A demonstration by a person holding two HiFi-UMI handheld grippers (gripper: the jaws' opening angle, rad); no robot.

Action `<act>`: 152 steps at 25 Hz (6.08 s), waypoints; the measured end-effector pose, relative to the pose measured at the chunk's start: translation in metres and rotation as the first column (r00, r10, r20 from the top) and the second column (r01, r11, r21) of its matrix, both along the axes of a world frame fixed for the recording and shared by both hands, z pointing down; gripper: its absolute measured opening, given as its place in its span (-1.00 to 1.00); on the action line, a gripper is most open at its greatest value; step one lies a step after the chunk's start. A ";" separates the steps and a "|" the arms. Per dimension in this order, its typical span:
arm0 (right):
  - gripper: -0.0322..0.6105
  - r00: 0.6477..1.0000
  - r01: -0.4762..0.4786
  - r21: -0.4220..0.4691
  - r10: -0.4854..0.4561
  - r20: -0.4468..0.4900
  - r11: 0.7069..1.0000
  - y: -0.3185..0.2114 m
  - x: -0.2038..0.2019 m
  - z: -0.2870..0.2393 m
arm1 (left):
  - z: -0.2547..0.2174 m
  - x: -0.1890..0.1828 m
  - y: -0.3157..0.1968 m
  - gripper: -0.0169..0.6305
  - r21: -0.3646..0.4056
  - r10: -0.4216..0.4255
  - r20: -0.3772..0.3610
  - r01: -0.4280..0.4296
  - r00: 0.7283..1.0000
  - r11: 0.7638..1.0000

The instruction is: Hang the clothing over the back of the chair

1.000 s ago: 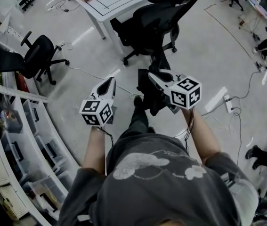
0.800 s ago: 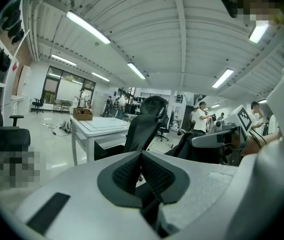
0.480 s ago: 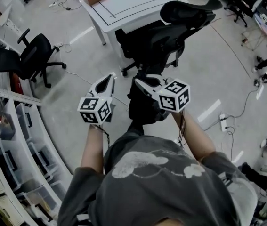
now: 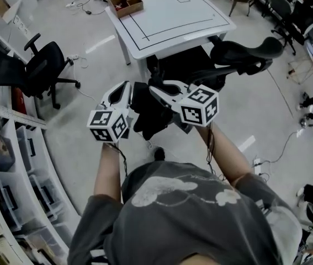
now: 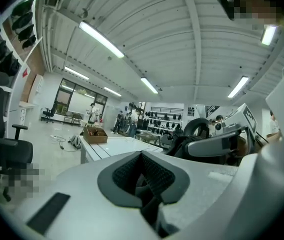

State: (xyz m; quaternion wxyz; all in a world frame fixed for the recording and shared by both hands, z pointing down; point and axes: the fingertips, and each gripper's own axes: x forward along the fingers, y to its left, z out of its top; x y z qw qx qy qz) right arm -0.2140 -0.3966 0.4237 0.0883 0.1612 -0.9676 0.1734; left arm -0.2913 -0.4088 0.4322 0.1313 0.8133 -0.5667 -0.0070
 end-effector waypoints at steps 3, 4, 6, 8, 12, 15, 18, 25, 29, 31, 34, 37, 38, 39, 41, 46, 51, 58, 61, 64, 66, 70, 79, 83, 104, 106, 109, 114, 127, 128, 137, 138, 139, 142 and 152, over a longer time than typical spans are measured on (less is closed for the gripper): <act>-0.90 1.000 -0.012 0.022 0.011 0.016 1.000 -0.041 -0.010 -0.019 | -0.010 -0.015 -0.029 -0.94 0.023 -0.008 0.014 0.007 1.000 1.000; -0.90 1.000 -0.020 0.029 0.019 0.020 0.999 -0.054 -0.012 -0.026 | -0.013 -0.018 -0.037 -0.94 0.029 -0.008 0.018 0.007 1.000 1.000; -0.90 0.999 -0.038 0.044 0.037 0.026 0.998 -0.079 -0.014 -0.040 | -0.020 -0.024 -0.053 -0.94 0.039 -0.005 0.026 0.004 1.000 0.999; -0.90 0.998 -0.053 0.065 0.051 0.027 0.997 -0.101 -0.016 -0.053 | -0.026 -0.027 -0.068 -0.94 0.050 -0.001 0.035 -0.001 0.999 0.999; -0.90 0.997 -0.079 0.105 0.077 0.027 0.991 -0.133 -0.018 -0.077 | -0.041 -0.026 -0.094 -0.94 0.072 0.013 0.042 -0.016 0.999 0.997; -0.90 0.995 -0.096 0.134 0.095 0.012 0.986 -0.151 -0.015 -0.088 | -0.054 -0.016 -0.111 -0.94 0.091 0.027 0.046 -0.031 0.999 0.995; -0.90 0.995 -0.102 0.144 0.103 0.005 0.984 -0.166 -0.008 -0.094 | -0.066 -0.003 -0.126 -0.94 0.117 0.026 0.059 -0.033 0.998 0.993; -0.90 0.990 -0.137 0.089 0.133 0.050 0.987 -0.210 0.025 -0.120 | -0.096 0.028 -0.155 -0.94 0.157 -0.021 0.076 0.008 0.997 0.988; -0.90 0.984 -0.152 0.098 0.141 0.107 0.983 -0.226 0.044 -0.149 | -0.106 0.048 -0.171 -0.94 0.177 -0.041 0.092 0.025 0.995 0.984; -0.90 0.979 -0.173 0.108 0.159 0.128 0.979 -0.232 0.053 -0.162 | -0.110 0.057 -0.181 -0.94 0.182 -0.054 0.090 0.037 0.995 0.983; -0.90 0.974 -0.187 0.143 0.165 0.153 0.972 -0.232 0.063 -0.180 | -0.116 0.072 -0.189 -0.94 0.192 -0.068 0.094 0.049 0.993 0.980; -0.90 0.968 -0.208 0.167 0.178 0.178 0.964 -0.233 0.080 -0.195 | -0.125 0.088 -0.194 -0.94 0.204 -0.077 0.110 0.053 0.991 0.977; -0.90 0.962 -0.223 0.157 0.191 0.193 0.962 -0.236 0.088 -0.199 | -0.129 0.093 -0.195 -0.94 0.208 -0.080 0.118 0.054 0.990 0.977; -0.90 0.954 -0.245 0.139 0.213 0.209 0.960 -0.241 0.097 -0.203 | -0.132 0.097 -0.197 -0.94 0.212 -0.084 0.125 0.056 0.989 0.976; -0.90 0.930 -0.301 0.088 0.272 0.245 0.950 -0.251 0.119 -0.208 | -0.137 0.104 -0.201 -0.94 0.219 -0.095 0.140 0.062 0.986 0.974; -0.90 0.875 -0.358 -0.034 0.348 0.337 0.933 -0.254 0.153 -0.225 | -0.146 0.124 -0.211 -0.94 0.223 -0.127 0.171 0.087 0.977 0.971; -0.90 0.863 -0.338 -0.040 0.327 0.384 0.940 -0.250 0.195 -0.248 | -0.154 0.154 -0.210 -0.94 0.234 -0.160 0.185 0.114 0.970 0.965; -0.90 0.902 -0.284 0.048 0.250 0.351 0.958 -0.262 0.259 -0.255 | -0.163 0.189 -0.203 -0.94 0.258 -0.228 0.189 0.175 0.955 0.950; -0.90 0.931 -0.245 0.147 0.190 0.312 0.958 -0.266 0.275 -0.258 | -0.169 0.208 -0.199 -0.94 0.272 -0.243 0.191 0.187 0.951 0.944; -0.90 0.952 -0.200 0.242 0.130 0.276 0.950 -0.271 0.291 -0.258 | -0.172 0.225 -0.199 -0.94 0.276 -0.251 0.199 0.192 0.947 0.942; -0.90 0.955 -0.169 0.265 0.092 0.281 0.949 -0.274 0.299 -0.260 | -0.174 0.231 -0.199 -0.94 0.277 -0.253 0.205 0.191 0.946 0.942; -0.90 0.938 -0.197 0.248 0.109 0.330 0.949 -0.282 0.322 -0.269 | -0.181 0.235 -0.192 -0.94 0.290 -0.252 0.211 0.186 0.944 0.939; -0.90 0.916 -0.299 0.267 0.197 0.349 0.916 -0.245 0.344 -0.279 | -0.177 0.247 -0.139 -0.94 0.276 -0.210 0.196 0.151 0.958 0.949; -0.90 0.901 -0.326 0.301 0.198 0.385 0.896 -0.206 0.359 -0.297 | -0.181 0.261 -0.105 -0.94 0.277 -0.183 0.202 0.123 0.962 0.953; -0.90 0.860 -0.479 0.348 0.351 0.369 0.806 0.013 0.425 -0.244 | -0.141 0.335 0.096 -0.94 0.220 -0.061 0.181 0.020 0.982 0.975; -0.90 0.866 -0.474 0.357 0.352 0.356 0.805 0.032 0.425 -0.237 | -0.137 0.338 0.113 -0.94 0.215 -0.055 0.175 0.016 0.983 0.976; -0.90 0.869 -0.473 0.355 0.359 0.341 0.806 0.055 0.425 -0.226 | -0.130 0.339 0.135 -0.94 0.205 -0.046 0.159 0.013 0.986 0.979; -0.90 0.874 -0.471 0.340 0.379 0.304 0.814 0.080 0.430 -0.199 | -0.114 0.349 0.156 -0.94 0.175 -0.023 0.145 -0.003 0.989 0.984; -0.90 0.925 -0.372 0.362 0.309 0.220 0.855 0.131 0.402 -0.137 | -0.092 0.365 0.162 -0.94 0.137 0.008 0.126 -0.025 0.992 0.990; -0.90 0.929 -0.361 0.364 0.297 0.219 0.859 0.133 0.399 -0.136 | -0.089 0.366 0.161 -0.94 0.131 0.007 0.122 -0.023 0.993 0.991; -0.86 0.907 -0.381 0.238 0.311 0.286 0.893 0.117 0.430 -0.114 | -0.070 0.399 0.161 -0.94 0.074 0.008 0.111 -0.016 0.994 0.997; -0.83 0.905 -0.384 0.226 0.316 0.285 0.895 0.116 0.434 -0.112 | -0.069 0.403 0.163 -0.94 0.070 0.008 0.111 -0.016 0.994 0.997; -0.78 0.903 -0.386 0.212 0.321 0.285 0.898 0.117 0.438 -0.110 | -0.067 0.408 0.165 -0.94 0.065 0.007 0.111 -0.014 0.994 0.998; -0.62 0.903 -0.381 0.176 0.324 0.283 0.908 0.120 0.451 -0.102 | -0.061 0.422 0.173 -0.94 0.047 0.001 0.113 -0.007 0.994 0.999; 0.02 0.901 -0.337 -0.035 0.333 0.279 0.941 0.144 0.485 -0.060 | -0.045 0.454 0.210 -0.94 0.011 -0.047 0.110 0.046 0.993 0.999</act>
